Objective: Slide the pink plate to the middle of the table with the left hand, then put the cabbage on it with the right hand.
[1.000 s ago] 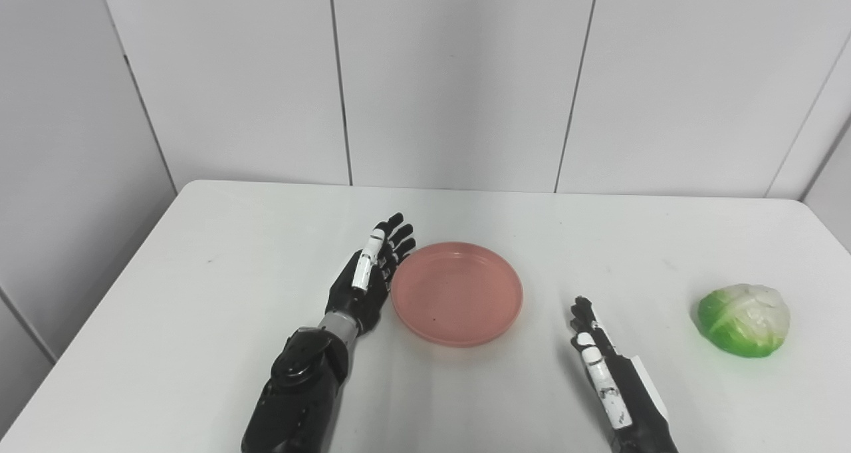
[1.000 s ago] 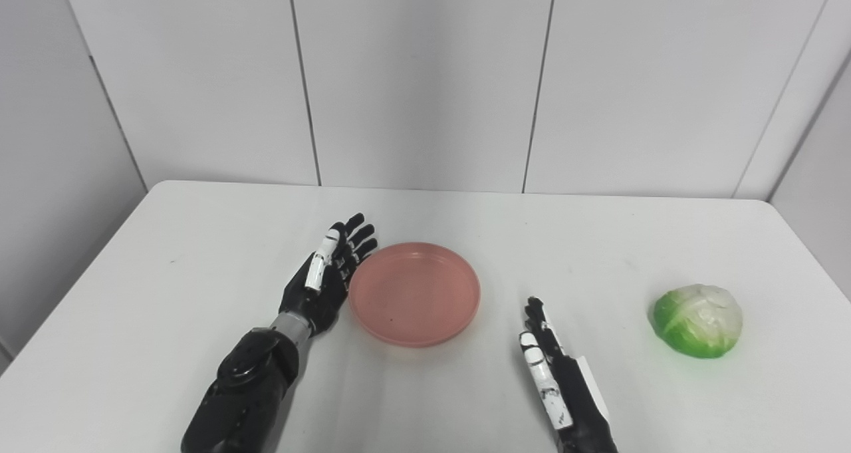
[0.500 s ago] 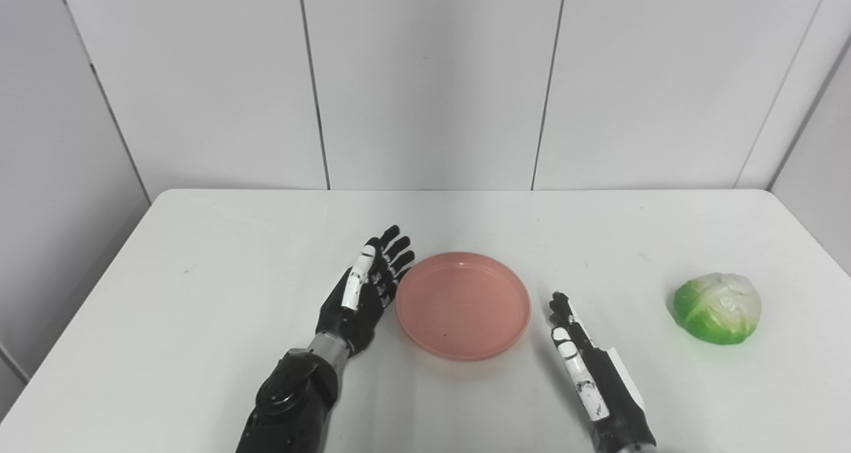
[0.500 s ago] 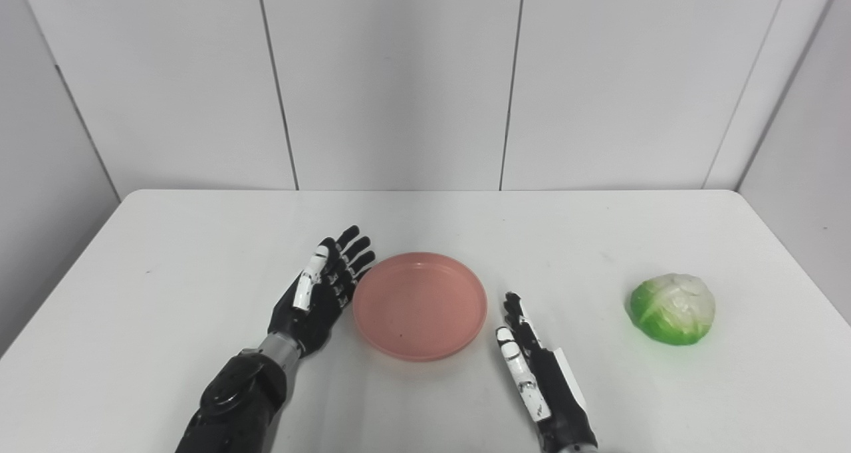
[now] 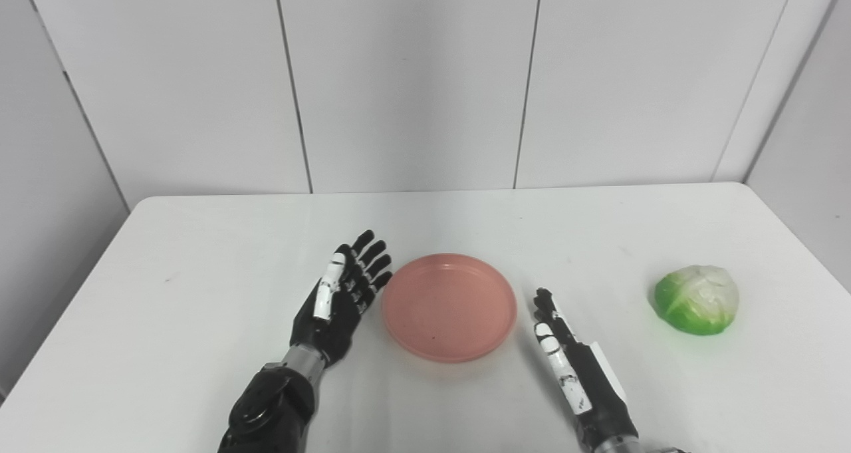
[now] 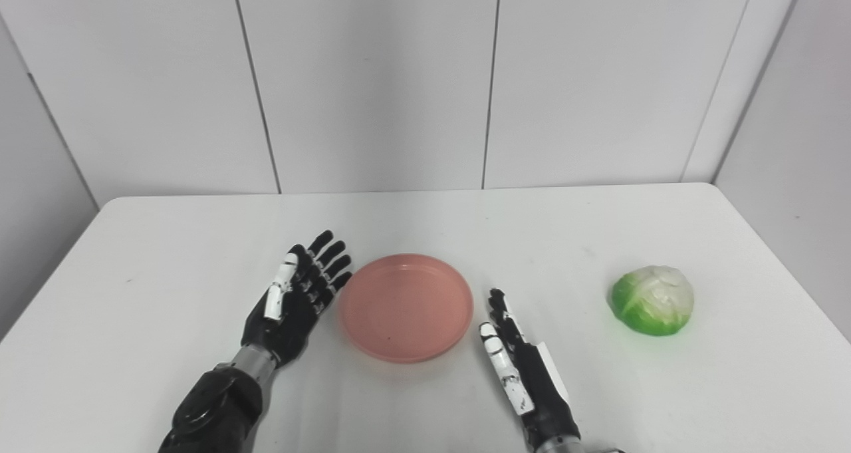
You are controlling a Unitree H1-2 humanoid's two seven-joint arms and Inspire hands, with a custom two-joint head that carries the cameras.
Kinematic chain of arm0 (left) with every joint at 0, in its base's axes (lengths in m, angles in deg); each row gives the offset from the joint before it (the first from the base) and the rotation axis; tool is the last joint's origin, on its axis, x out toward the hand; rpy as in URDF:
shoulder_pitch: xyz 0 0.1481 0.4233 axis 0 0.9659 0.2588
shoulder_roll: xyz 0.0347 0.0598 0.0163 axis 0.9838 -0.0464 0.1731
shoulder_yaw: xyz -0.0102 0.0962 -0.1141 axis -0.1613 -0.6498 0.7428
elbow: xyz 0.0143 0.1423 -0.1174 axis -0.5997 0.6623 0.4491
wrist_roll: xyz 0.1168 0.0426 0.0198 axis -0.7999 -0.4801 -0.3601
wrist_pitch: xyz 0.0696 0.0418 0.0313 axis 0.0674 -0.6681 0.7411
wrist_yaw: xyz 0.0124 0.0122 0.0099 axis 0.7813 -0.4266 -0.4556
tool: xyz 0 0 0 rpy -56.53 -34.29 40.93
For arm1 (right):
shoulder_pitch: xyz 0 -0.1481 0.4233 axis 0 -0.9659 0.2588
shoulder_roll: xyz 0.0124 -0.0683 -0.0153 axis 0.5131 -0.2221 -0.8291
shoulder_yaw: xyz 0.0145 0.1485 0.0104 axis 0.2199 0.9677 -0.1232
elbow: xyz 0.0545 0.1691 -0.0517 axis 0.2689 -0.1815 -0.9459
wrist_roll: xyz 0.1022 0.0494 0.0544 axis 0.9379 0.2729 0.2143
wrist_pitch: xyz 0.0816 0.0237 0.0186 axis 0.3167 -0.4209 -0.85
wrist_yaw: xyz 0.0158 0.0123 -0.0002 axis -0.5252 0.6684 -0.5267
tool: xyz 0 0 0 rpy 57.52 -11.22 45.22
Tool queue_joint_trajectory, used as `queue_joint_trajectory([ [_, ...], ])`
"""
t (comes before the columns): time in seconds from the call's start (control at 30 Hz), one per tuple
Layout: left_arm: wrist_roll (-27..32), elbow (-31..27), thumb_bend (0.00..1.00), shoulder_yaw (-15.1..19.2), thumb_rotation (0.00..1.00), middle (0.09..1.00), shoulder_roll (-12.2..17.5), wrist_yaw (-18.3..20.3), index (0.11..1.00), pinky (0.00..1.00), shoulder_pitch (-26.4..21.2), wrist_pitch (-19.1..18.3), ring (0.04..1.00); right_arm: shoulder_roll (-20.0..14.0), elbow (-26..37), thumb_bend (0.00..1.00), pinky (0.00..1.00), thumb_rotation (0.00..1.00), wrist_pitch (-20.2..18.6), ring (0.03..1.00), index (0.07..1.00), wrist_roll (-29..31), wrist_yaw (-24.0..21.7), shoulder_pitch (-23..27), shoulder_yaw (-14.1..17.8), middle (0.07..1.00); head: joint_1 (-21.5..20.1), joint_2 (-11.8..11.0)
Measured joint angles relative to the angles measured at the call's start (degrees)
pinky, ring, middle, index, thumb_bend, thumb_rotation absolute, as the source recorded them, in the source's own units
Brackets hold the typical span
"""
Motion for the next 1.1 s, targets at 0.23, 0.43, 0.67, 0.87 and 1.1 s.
queue_joint_trajectory([
  [0.23, 0.02, 2.47, 0.39, 0.17, 1.00, 0.945, 0.26, 0.83, 0.927, 0.92, -1.33, 0.20, 0.940, -1.38, 0.37, 0.50, 0.92, 1.00, 2.37, 0.965, 0.971, -10.69, 4.10, 0.15, -0.44, 0.978, -3.95, -0.88],
  [0.43, 1.00, 4.68, 0.40, 0.80, 1.00, 0.924, 1.31, 2.72, 0.909, 0.90, -1.85, 2.02, 0.919, -1.71, 5.96, 0.67, 0.78, 0.89, 2.89, 0.843, 0.901, -21.23, 10.92, 0.50, 0.88, 0.869, -9.06, -1.67],
  [0.67, 1.28, 11.34, 0.43, 1.26, 1.00, 0.916, 3.06, 5.71, 0.900, 0.89, -4.99, 5.41, 0.912, -3.52, 12.44, 0.81, 0.80, 0.78, 2.80, 0.849, 0.896, -26.26, 12.04, 6.40, 4.10, 0.867, -13.36, -2.46],
  [0.87, 1.86, 16.91, 0.44, 2.24, 0.99, 0.898, 3.73, 7.97, 0.886, 0.86, -7.69, 7.33, 0.887, -6.74, 13.67, 0.89, 0.81, 0.63, 2.58, 0.846, 0.891, -27.27, 12.07, 9.70, 8.63, 0.865, -16.53, -2.11],
  [1.1, 2.43, 24.07, 0.44, 3.25, 0.97, 0.877, 5.73, 10.60, 0.866, 0.82, -10.91, 10.36, 0.861, -11.24, 15.68, 0.94, 0.85, 0.58, 0.93, 0.907, 0.942, -28.20, 11.41, 9.78, 13.34, 0.927, -18.64, -1.94],
])
